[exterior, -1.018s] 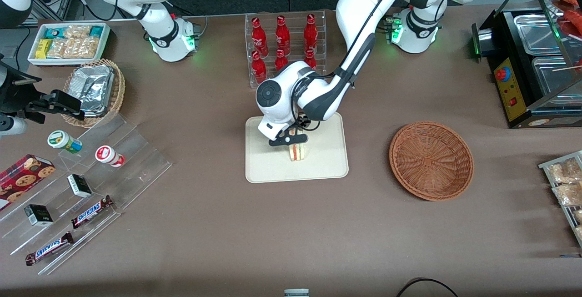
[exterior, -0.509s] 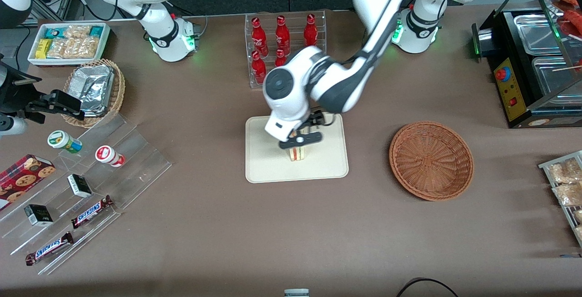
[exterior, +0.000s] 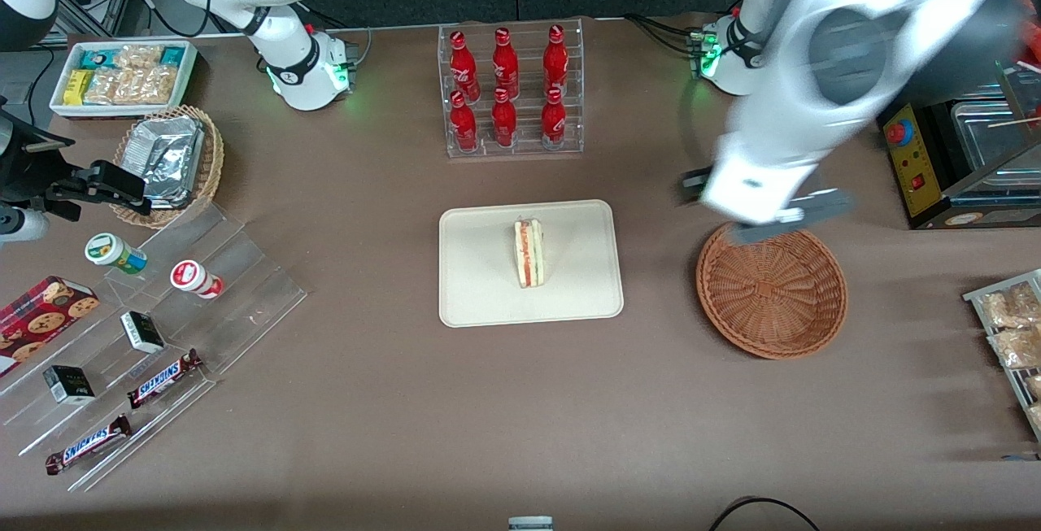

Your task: Place sandwich from basket to tray

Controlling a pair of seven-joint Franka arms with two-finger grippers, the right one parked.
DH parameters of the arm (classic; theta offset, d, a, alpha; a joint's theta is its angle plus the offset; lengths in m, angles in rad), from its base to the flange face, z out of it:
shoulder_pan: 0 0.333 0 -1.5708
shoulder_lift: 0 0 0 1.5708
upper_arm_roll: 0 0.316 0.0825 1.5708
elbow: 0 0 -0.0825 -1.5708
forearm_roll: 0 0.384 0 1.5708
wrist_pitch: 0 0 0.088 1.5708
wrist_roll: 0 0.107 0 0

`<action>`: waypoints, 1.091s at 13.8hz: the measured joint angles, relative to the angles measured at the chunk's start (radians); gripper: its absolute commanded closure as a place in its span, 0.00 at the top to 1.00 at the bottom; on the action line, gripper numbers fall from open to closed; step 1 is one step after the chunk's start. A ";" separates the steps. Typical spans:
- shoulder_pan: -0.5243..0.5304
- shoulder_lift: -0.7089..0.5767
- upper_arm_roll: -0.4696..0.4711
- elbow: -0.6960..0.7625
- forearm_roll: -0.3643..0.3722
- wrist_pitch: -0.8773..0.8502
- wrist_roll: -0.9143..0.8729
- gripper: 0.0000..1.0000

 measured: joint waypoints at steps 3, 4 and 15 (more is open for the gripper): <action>0.122 -0.088 0.001 -0.093 0.000 -0.017 0.183 1.00; 0.152 -0.117 0.001 -0.135 0.000 -0.012 0.233 1.00; 0.354 -0.264 -0.009 -0.333 0.030 0.053 0.550 1.00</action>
